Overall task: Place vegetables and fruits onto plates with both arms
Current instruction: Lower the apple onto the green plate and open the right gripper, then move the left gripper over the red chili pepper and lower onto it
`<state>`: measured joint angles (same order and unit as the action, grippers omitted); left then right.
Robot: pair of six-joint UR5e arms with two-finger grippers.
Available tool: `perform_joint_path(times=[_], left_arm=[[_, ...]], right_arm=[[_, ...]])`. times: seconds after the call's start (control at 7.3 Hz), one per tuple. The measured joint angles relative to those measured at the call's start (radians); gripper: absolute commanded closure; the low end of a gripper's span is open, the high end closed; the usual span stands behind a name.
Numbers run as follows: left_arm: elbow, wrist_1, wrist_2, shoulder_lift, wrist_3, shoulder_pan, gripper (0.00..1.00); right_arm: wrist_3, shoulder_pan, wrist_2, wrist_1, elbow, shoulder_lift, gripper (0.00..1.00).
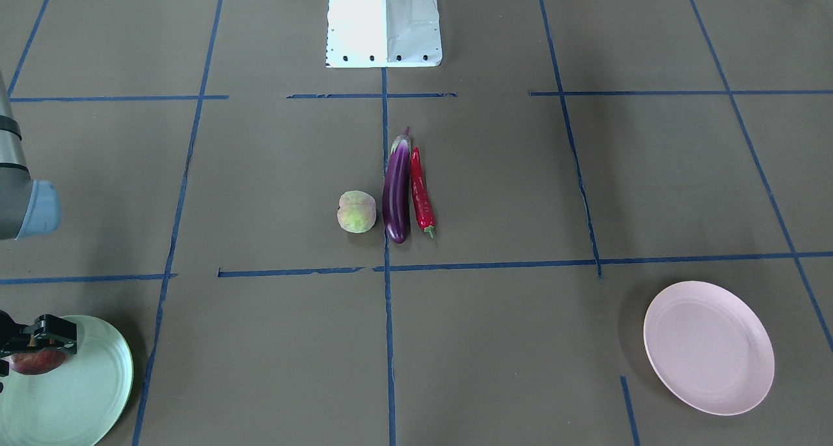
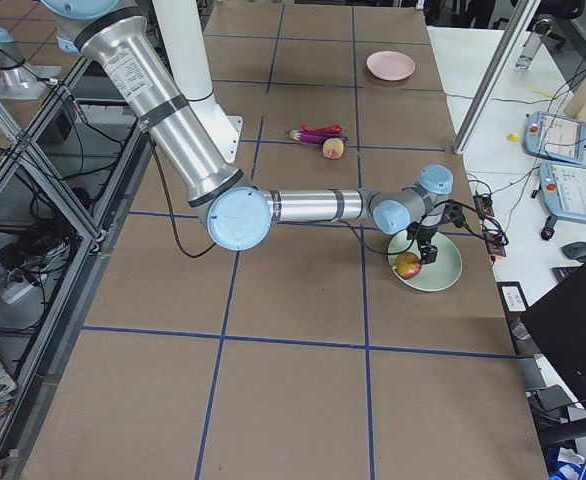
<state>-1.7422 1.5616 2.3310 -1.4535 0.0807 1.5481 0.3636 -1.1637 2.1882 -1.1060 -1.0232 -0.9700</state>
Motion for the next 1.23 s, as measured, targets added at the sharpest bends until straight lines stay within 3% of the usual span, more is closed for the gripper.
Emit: perform_joint_path(times=[0.27,0.69,0.96,1.23], left_arm=[[-0.022,0.0,-0.004,-0.037,-0.005,-0.021,0.0],[-0.042,0.028,0.005,-0.171,-0.041,-0.052,0.0],[-0.109,0.035,0.019,-0.244,-0.315,-0.165,0.0],[-0.147,0.033,0.005,-0.372,-0.63,-0.361,0.0]], right_arm=[[0.045,-0.031,0.041,-0.081,-0.096,-0.008,0.0],[-0.076,-0.158,0.136,-0.148,-0.227,-0.126,0.0],[-0.186,-0.238,0.165,-0.221,-0.366,-0.278,0.0],[-0.292,-0.297,0.166,-0.339,-0.528,-0.451,0.0]])
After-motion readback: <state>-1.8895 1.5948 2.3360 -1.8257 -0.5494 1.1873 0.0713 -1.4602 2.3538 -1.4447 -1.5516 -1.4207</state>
